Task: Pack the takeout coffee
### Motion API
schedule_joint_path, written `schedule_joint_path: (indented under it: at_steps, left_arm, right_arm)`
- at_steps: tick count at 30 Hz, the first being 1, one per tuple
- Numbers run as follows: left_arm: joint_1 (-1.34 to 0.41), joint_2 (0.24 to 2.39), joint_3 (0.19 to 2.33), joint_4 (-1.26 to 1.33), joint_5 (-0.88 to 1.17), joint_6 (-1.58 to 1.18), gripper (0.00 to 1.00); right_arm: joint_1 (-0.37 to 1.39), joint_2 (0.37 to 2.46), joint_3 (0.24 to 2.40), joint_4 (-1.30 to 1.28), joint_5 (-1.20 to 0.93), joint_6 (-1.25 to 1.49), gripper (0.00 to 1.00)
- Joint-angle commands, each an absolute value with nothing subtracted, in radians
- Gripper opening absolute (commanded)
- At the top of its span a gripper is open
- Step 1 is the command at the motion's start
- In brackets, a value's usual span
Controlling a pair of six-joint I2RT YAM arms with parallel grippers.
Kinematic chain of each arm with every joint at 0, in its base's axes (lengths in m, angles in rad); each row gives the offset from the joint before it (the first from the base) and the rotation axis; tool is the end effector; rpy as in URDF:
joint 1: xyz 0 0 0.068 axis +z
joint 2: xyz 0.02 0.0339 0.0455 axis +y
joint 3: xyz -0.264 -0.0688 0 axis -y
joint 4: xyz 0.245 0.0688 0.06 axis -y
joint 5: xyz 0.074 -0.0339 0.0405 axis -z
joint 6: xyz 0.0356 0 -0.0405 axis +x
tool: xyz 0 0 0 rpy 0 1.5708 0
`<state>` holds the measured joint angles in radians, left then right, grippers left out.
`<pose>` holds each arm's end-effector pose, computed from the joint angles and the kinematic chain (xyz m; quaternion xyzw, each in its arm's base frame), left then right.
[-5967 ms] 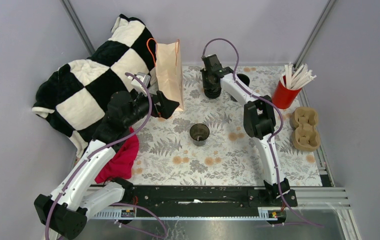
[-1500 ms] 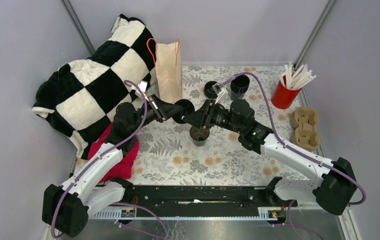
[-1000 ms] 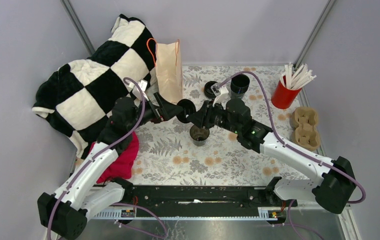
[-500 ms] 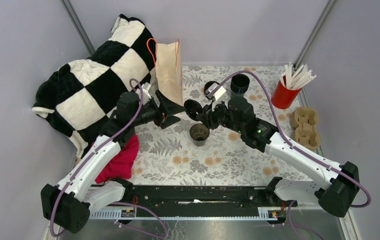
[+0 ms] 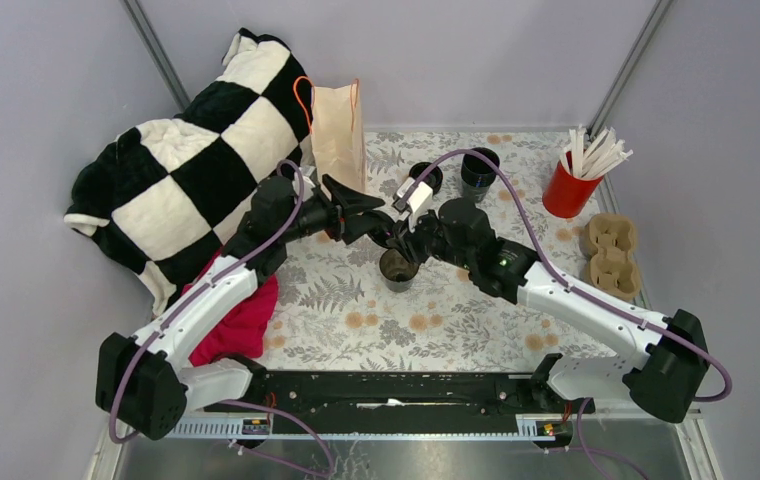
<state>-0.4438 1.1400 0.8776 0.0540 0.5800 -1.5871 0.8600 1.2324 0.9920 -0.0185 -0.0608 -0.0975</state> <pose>0.2296 -0.1307 0.3263 -0.2513 0.7235 -0.6299 0.1294 0.1879 0.2216 0.3344 -0.3814 0.6945 0.2492 0.5569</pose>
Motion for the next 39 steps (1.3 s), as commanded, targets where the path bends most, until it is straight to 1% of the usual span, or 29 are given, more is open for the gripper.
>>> schedule_joint_path:
  at_steps: [1,3,6,7,10,12,15,16,17,20,22,27,28,29,31,33,35,37,39]
  left_arm:
    - [-0.464,1.187,0.926,0.098,0.536,-1.628,0.53]
    - [-0.468,1.197,0.942,0.081,0.519,-1.608,0.52]
    - [-0.474,1.204,0.965,0.055,0.496,-1.577,0.48]
    - [-0.474,1.205,0.971,0.042,0.489,-1.565,0.46]
    - [-0.475,1.204,0.982,0.018,0.474,-1.529,0.33]
    - [-0.476,1.202,0.982,0.017,0.476,-1.505,0.30]
    - [-0.474,1.198,0.975,0.015,0.486,-1.464,0.22]
    - [-0.474,1.193,0.965,0.025,0.493,-1.454,0.21]
    - [-0.474,1.190,0.955,0.044,0.501,-1.443,0.20]
    - [-0.472,1.179,0.956,0.055,0.517,-1.341,0.15]
    - [-0.465,1.167,0.953,0.057,0.527,-1.263,0.12]
    - [-0.440,1.130,0.890,0.156,0.597,-1.116,0.09]
    - [-0.433,1.123,0.868,0.217,0.650,-1.106,0.09]
    - [-0.425,1.118,0.850,0.274,0.679,-1.096,0.09]
    - [-0.415,1.107,0.820,0.375,0.763,-1.071,0.10]
    - [-0.412,1.086,0.792,0.458,0.853,-1.050,0.10]
    - [-0.409,1.076,0.768,0.560,0.915,-1.077,0.10]
    - [-0.410,1.077,0.745,0.686,0.976,-1.151,0.10]
    - [-0.410,1.076,0.713,0.834,1.009,-1.242,0.10]
  right_arm:
    - [0.880,1.238,1.026,0.032,-0.033,-0.124,0.27]
    - [0.886,1.246,1.028,0.033,-0.032,-0.126,0.27]
    - [0.898,1.252,1.028,0.035,-0.023,-0.125,0.27]
    - [0.901,1.253,1.028,0.034,-0.021,-0.124,0.27]
    - [0.910,1.258,1.030,0.035,-0.013,-0.125,0.28]
    - [0.914,1.261,1.032,0.031,-0.005,-0.125,0.28]
    - [0.917,1.257,1.029,0.024,0.006,-0.116,0.29]
    - [0.917,1.253,1.030,0.020,0.025,-0.107,0.32]
    - [0.918,1.248,1.032,0.014,0.034,-0.095,0.37]
    - [0.917,1.216,1.046,-0.050,0.055,-0.020,0.61]
    - [0.917,1.179,1.053,-0.087,0.021,0.056,0.70]
    - [0.907,1.074,1.066,-0.182,0.035,0.253,0.90]
    - [0.889,1.056,1.067,-0.198,0.012,0.291,0.93]
    - [0.856,1.044,1.071,-0.208,-0.055,0.334,0.94]
    - [0.739,1.034,1.070,-0.199,-0.267,0.428,0.94]
    - [0.601,1.025,1.034,-0.076,-0.501,0.542,0.94]
    - [0.536,1.026,0.989,0.098,-0.685,0.661,0.94]
    - [0.508,1.048,0.970,0.182,-0.771,0.729,0.94]
    - [0.507,1.080,0.966,0.216,-0.818,0.726,0.94]
